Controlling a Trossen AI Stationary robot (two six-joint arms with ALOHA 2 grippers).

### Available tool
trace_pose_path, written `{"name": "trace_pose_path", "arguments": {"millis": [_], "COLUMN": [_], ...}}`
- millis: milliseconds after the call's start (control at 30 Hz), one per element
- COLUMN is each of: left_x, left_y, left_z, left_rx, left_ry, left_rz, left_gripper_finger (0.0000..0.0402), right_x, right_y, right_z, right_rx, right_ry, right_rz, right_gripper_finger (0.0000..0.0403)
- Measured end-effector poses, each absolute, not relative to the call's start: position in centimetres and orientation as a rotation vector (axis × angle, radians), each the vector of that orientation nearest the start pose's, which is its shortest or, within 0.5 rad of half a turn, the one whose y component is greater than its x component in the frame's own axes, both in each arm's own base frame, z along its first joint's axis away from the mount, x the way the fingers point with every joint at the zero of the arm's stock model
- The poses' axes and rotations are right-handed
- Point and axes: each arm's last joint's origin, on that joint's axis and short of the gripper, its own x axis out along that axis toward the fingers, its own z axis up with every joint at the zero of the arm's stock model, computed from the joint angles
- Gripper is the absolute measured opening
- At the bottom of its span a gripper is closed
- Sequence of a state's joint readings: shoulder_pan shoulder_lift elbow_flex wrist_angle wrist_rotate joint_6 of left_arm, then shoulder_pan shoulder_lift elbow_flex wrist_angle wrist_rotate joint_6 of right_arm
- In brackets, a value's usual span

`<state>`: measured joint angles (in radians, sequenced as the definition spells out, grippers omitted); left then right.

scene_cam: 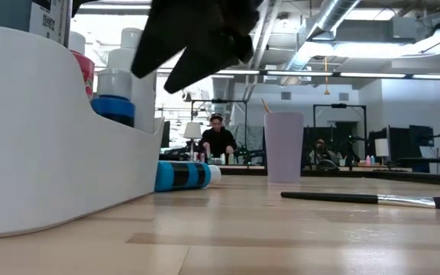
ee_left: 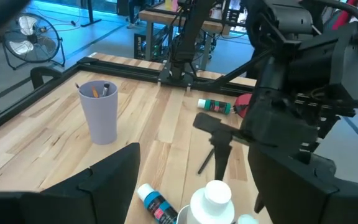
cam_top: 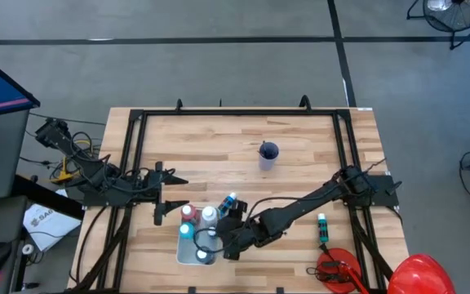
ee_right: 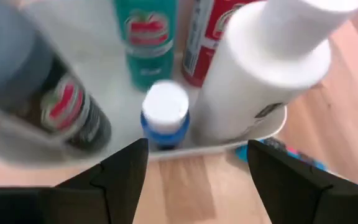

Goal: Pick & Place Paint Supplies
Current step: Put the black blue paint bottle into the white bin

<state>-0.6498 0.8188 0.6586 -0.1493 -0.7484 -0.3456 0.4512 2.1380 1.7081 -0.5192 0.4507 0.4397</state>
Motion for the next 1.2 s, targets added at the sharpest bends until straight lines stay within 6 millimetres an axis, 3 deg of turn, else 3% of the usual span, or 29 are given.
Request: {"name": "trace_pose_path", "arguments": {"millis": [167,333,600,833,1033,1200], "left_x": [15.2,15.2,15.3,15.3,15.3,15.2], "left_y": [-9.1,-9.1,-8.9,-8.9,-8.9,-9.1], "left_z": [28.9,28.9,29.0,29.0,28.9,28.9], "left_rx": [-0.144,-0.144,-0.144,-0.145,-0.142,-0.141], "left_ry": [0.217,0.217,0.211,0.211,0.214,0.214], "left_rz": [0.137,0.137,0.156,0.157,0.157,0.149], "left_gripper_finger": [0.0292,0.0292,0.0292,0.0292,0.0292,0.0292], "right_x": [41.2,40.3,40.7,39.0,39.6,37.4], "right_y": [19.7,19.4,16.3,15.3,12.0,9.5], "right_z": [19.8,19.3,18.8,17.6,15.9,15.8], "right_rx": [-0.174,-0.207,-0.341,-0.448,-0.335,-0.228], "right_ry": [0.919,1.010,1.054,1.299,1.143,0.999], "right_rz": [-0.127,-0.150,-0.329,-0.230,-0.149,-0.073], "right_gripper_finger": [0.0266,0.0266,0.0265,0.0265,0.0265,0.0265]}}
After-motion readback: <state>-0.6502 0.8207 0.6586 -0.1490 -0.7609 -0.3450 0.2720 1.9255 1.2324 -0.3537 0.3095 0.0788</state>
